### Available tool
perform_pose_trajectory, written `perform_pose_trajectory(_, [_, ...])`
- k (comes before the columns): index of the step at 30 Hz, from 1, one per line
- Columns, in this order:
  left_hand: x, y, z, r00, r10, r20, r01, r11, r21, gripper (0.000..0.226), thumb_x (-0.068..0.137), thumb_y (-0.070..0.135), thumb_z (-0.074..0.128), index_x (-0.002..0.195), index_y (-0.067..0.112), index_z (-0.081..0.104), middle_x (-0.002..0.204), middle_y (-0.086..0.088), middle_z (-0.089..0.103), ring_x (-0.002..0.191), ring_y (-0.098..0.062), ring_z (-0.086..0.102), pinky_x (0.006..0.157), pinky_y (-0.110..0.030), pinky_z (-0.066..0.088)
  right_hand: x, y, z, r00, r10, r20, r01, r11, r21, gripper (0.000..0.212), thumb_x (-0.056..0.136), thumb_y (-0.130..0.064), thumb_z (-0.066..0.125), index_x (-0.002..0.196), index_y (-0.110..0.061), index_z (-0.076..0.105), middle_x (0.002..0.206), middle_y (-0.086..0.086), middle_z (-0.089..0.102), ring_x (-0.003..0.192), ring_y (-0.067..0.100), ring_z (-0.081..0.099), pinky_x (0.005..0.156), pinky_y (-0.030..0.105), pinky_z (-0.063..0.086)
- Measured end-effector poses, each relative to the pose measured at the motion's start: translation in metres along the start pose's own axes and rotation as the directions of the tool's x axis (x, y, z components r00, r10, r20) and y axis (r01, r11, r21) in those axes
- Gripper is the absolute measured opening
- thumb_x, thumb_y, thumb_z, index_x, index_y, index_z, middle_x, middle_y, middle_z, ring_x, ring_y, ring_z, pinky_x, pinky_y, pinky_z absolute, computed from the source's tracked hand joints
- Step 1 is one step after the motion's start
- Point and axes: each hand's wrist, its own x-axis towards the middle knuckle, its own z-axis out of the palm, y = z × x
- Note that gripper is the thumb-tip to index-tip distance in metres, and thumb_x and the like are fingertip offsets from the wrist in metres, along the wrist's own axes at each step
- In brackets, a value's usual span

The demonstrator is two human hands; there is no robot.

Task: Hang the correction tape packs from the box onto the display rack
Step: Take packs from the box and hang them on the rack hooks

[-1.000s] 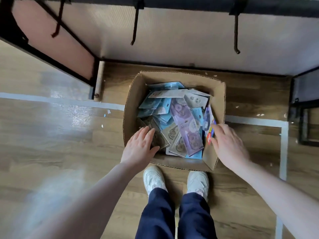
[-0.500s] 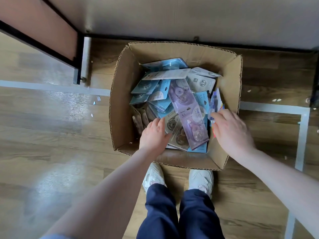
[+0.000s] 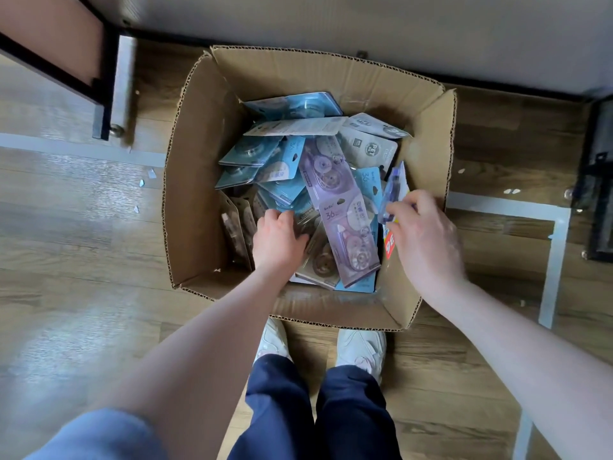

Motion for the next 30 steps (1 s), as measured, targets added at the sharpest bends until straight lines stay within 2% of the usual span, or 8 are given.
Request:
perform_pose_trajectory(7, [0.004,0.0,0.005,0.997,-0.02,0.08,0.024,0.999,-0.047,0.056,0.082,0.023,0.067,0.131,0.014,0.041,0.121,-0.014,0.053,0.114,-0.032,0.048,0.091,-0.04,0.041,0.001,-0.011,-0.001,0.994,0.11,0.015,-0.109,0.993,-0.038,0.057,0.081,0.01,0.056,0.133,-0.007,0.044,0.127,0.019,0.042,0.09,0.04,0.059,0.074,0.043,0.049])
perform_pose_trajectory(10, [0.006,-0.005,0.004,0.975,-0.017,0.223,0.026,0.999,-0.038,0.047,0.08,0.026,0.069,0.12,0.011,0.05,0.11,-0.01,0.059,0.101,-0.029,0.054,0.078,-0.033,0.043,0.007,-0.016,0.0,0.984,0.158,0.087,-0.152,0.985,-0.077,0.07,0.087,0.003,0.052,0.147,-0.011,0.019,0.126,0.016,0.041,0.098,0.035,0.058,0.082,0.041,0.047])
perform_pose_trajectory(14, [0.002,-0.009,0.003,0.937,0.049,0.345,-0.022,0.996,-0.082,0.026,0.079,0.026,0.069,0.096,0.01,0.058,0.088,-0.004,0.054,0.081,-0.02,0.046,0.065,-0.026,0.034,0.017,-0.023,-0.005,0.945,0.267,0.189,-0.247,0.961,-0.123,0.079,0.087,-0.005,0.056,0.149,-0.008,0.007,0.128,0.02,0.04,0.103,0.035,0.058,0.083,0.039,0.047])
perform_pose_trajectory(18, [-0.002,-0.016,-0.004,0.925,0.098,0.367,-0.038,0.985,-0.167,0.031,0.075,0.028,0.076,0.079,0.011,0.05,0.072,0.004,0.048,0.067,-0.015,0.046,0.053,-0.025,0.035,0.027,-0.023,-0.001,0.92,0.34,0.197,-0.309,0.936,-0.169,0.072,0.092,-0.002,0.049,0.149,-0.007,0.005,0.13,0.022,0.043,0.107,0.034,0.058,0.084,0.038,0.048])
perform_pose_trajectory(20, [-0.007,-0.022,-0.013,0.906,0.095,0.412,-0.02,0.983,-0.183,0.03,0.074,0.025,0.078,0.075,0.013,0.05,0.073,0.001,0.052,0.064,-0.014,0.053,0.058,-0.029,0.048,0.029,-0.024,0.0,0.905,0.375,0.2,-0.347,0.924,-0.163,0.065,0.094,0.0,0.044,0.148,-0.008,0.01,0.126,0.02,0.051,0.108,0.036,0.057,0.082,0.041,0.048])
perform_pose_trajectory(23, [-0.012,-0.034,-0.03,0.876,0.095,0.472,0.01,0.976,-0.216,0.036,0.074,0.013,0.077,0.102,0.013,0.054,0.082,-0.002,0.057,0.067,-0.021,0.064,0.059,-0.038,0.059,0.028,-0.024,-0.005,0.881,0.422,0.212,-0.409,0.906,-0.107,0.045,0.091,-0.001,0.049,0.134,-0.006,0.035,0.116,0.019,0.059,0.104,0.039,0.058,0.076,0.039,0.047])
perform_pose_trajectory(26, [-0.01,-0.044,-0.05,0.831,0.051,0.554,0.11,0.961,-0.253,0.082,0.075,0.002,0.073,0.14,0.027,0.028,0.105,-0.008,0.056,0.076,-0.021,0.065,0.051,-0.031,0.057,0.024,-0.023,-0.012,0.897,0.394,0.203,-0.384,0.919,-0.088,0.016,0.088,-0.007,0.053,0.103,-0.008,0.056,0.104,0.018,0.063,0.095,0.038,0.06,0.066,0.032,0.039])
perform_pose_trajectory(30, [-0.004,-0.053,-0.063,0.827,0.032,0.562,0.006,0.998,-0.066,0.108,0.075,0.005,0.071,0.146,0.038,-0.003,0.11,-0.014,0.057,0.082,-0.024,0.063,0.062,-0.033,0.056,0.019,-0.022,-0.017,0.919,0.349,0.184,-0.336,0.937,-0.097,0.013,0.092,-0.015,0.048,0.098,-0.008,0.057,0.099,0.018,0.064,0.089,0.039,0.059,0.062,0.03,0.033])
